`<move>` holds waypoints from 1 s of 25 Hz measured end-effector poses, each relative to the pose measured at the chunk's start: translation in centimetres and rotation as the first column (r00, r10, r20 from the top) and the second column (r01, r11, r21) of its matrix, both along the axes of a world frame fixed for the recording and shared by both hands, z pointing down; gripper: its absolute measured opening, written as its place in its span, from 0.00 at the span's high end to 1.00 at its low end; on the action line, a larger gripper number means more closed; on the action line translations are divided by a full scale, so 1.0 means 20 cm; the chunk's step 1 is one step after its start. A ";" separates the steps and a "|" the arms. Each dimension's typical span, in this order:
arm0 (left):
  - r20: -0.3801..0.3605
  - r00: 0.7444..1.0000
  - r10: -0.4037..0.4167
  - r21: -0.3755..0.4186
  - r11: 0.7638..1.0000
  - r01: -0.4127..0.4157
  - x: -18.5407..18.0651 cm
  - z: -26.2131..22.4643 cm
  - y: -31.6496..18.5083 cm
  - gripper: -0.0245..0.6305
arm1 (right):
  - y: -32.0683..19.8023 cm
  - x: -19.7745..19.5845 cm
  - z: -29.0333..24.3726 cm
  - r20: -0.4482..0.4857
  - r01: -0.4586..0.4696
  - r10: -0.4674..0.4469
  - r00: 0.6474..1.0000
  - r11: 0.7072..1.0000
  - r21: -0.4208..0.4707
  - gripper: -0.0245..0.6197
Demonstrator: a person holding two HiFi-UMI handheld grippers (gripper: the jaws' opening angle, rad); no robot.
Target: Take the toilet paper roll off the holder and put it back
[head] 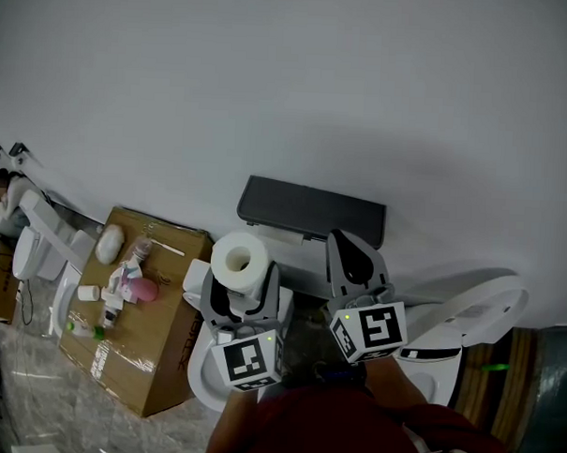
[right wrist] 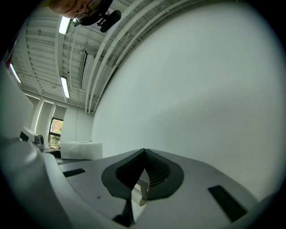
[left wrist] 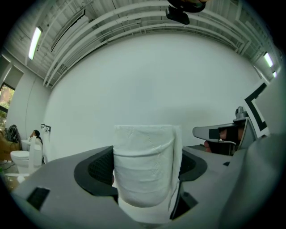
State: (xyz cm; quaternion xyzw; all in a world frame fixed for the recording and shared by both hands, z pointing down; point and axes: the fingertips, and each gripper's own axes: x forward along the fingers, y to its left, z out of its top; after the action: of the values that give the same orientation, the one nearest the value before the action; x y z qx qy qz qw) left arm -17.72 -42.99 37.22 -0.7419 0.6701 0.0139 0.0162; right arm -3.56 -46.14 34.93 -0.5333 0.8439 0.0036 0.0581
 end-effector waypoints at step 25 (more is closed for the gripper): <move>0.000 1.000 0.015 -0.004 1.000 -0.015 0.03 0.02 -0.01 0.32 | -0.02 0.00 0.01 -0.001 0.003 -0.003 1.000 1.000 0.000 0.95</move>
State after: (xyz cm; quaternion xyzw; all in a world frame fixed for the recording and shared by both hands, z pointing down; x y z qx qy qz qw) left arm -17.08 -43.12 37.60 -0.7469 0.6646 0.0128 0.0147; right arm -3.54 -46.46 35.03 -0.5322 0.8447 0.0036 0.0577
